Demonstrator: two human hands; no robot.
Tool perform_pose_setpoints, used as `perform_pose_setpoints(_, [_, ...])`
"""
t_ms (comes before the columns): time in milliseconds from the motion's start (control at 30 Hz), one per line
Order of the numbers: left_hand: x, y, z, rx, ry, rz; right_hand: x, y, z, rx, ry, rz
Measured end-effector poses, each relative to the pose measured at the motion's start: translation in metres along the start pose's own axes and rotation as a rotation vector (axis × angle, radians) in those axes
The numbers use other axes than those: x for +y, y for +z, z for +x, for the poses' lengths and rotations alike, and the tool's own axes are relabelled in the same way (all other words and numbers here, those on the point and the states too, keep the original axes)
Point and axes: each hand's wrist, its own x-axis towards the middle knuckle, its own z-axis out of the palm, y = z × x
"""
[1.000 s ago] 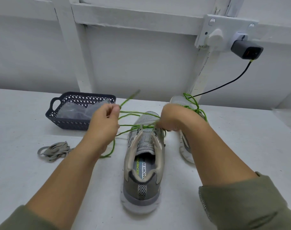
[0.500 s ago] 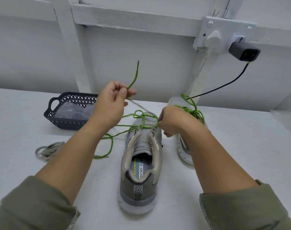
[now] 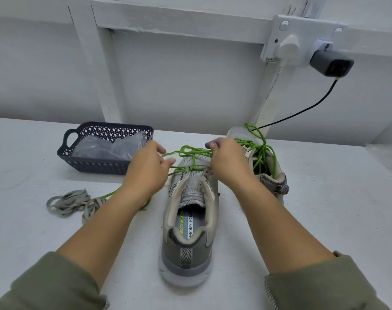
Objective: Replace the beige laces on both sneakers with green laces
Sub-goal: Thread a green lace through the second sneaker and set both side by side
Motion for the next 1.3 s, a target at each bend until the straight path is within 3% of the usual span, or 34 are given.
perform_pose_setpoints(33, [-0.002, 0.001, -0.001, -0.108, -0.009, 0.063, 0.004, 0.001, 0.000, 0.025, -0.050, -0.156])
perform_pose_setpoints(100, [-0.005, 0.004, -0.002, -0.234, 0.051, 0.103, 0.008, 0.004, -0.002, -0.002, -0.056, -0.212])
perform_pose_setpoints(233, [-0.005, 0.003, -0.006, -0.182, 0.115, 0.051, 0.014, 0.008, -0.003, -0.002, -0.012, -0.152])
perform_pose_setpoints(333, [-0.006, 0.002, -0.019, -0.074, -0.055, 0.073, 0.018, 0.009, -0.004, 0.030, 0.017, -0.109])
perform_pose_setpoints(467, [0.005, 0.000, -0.034, -0.054, -0.172, 0.566, 0.016, 0.007, -0.006, 0.032, 0.000, -0.226])
perform_pose_setpoints(533, [0.007, -0.001, -0.029, -0.012, -0.028, 0.491, 0.014, 0.006, -0.005, 0.010, -0.016, -0.284])
perform_pose_setpoints(633, [0.006, -0.001, -0.018, -0.142, 0.109, 0.140, 0.013, 0.006, -0.004, -0.037, -0.028, -0.369])
perform_pose_setpoints(733, [0.001, 0.000, -0.018, -0.121, 0.044, 0.108, 0.016, 0.009, -0.005, -0.032, -0.056, -0.432])
perform_pose_setpoints(833, [-0.002, -0.003, -0.025, -0.047, -0.117, 0.313, 0.022, 0.016, -0.005, -0.003, -0.091, -0.472])
perform_pose_setpoints(933, [0.003, -0.009, -0.032, -0.182, -0.311, 0.569, 0.025, 0.020, -0.004, 0.014, -0.074, -0.466])
perform_pose_setpoints(1000, [0.008, -0.009, -0.033, -0.213, -0.283, 0.608, 0.025, 0.020, -0.004, 0.016, -0.065, -0.440])
perform_pose_setpoints(1167, [0.002, 0.001, -0.020, -0.212, -0.005, 0.227, 0.022, 0.013, -0.004, 0.016, -0.029, -0.341])
perform_pose_setpoints(1233, [-0.006, 0.002, -0.020, -0.148, -0.023, 0.129, 0.021, 0.011, -0.004, -0.001, -0.030, -0.341])
perform_pose_setpoints(1300, [-0.012, -0.001, -0.021, -0.162, -0.160, -0.122, 0.022, 0.012, -0.003, -0.010, -0.014, -0.339])
